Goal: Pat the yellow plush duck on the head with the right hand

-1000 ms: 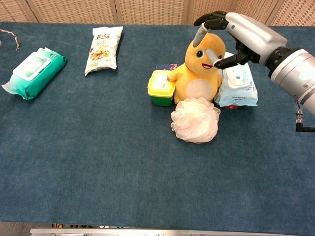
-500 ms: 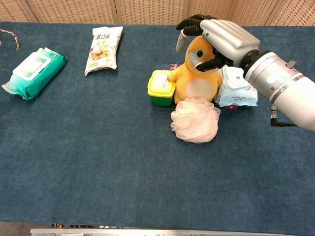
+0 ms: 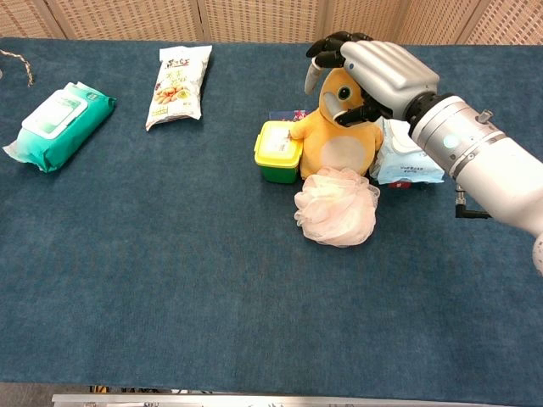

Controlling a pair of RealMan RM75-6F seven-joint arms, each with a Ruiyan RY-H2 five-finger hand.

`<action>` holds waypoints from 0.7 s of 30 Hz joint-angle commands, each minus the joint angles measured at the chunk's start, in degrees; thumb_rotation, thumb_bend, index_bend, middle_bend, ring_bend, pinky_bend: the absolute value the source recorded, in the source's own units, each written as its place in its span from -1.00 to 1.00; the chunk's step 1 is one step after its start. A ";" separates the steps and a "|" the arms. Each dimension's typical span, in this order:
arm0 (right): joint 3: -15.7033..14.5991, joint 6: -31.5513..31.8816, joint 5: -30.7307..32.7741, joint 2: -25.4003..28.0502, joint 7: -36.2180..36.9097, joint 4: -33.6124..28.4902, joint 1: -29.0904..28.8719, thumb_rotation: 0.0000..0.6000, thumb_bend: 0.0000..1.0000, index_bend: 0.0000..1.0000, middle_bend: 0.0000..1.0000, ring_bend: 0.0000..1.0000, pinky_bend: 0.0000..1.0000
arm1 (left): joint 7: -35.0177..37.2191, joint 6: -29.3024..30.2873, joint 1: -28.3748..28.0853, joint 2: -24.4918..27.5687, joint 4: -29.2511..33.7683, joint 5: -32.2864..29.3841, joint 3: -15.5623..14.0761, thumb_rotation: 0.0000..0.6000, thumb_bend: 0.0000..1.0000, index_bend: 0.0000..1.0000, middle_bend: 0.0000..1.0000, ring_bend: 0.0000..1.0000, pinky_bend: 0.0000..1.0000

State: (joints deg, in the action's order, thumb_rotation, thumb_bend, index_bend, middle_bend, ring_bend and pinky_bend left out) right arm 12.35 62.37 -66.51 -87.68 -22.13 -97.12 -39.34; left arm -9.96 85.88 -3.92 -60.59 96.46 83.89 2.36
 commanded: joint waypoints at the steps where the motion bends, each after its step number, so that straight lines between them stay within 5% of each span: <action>1: 0.04 0.28 0.23 0.09 0.42 0.07 0.22 1.00 0.11 -0.19 -0.68 -0.92 -1.00 | -0.07 -0.04 -0.01 -0.02 0.02 -0.02 0.00 1.00 -0.84 -0.31 -0.48 -0.72 -0.43; 21: 0.69 -2.35 4.27 0.51 6.07 0.82 0.63 1.00 0.11 -0.19 -0.68 -0.92 -1.00 | -0.35 -0.50 -0.09 -0.12 0.02 -0.39 -0.01 1.00 -0.84 -0.31 -0.48 -0.71 -0.42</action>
State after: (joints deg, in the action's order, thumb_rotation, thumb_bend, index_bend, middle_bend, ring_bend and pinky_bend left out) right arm 12.78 60.70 -62.91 -87.33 -16.91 -96.12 -38.72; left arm -10.31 85.38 -4.01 -60.71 96.48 83.50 2.34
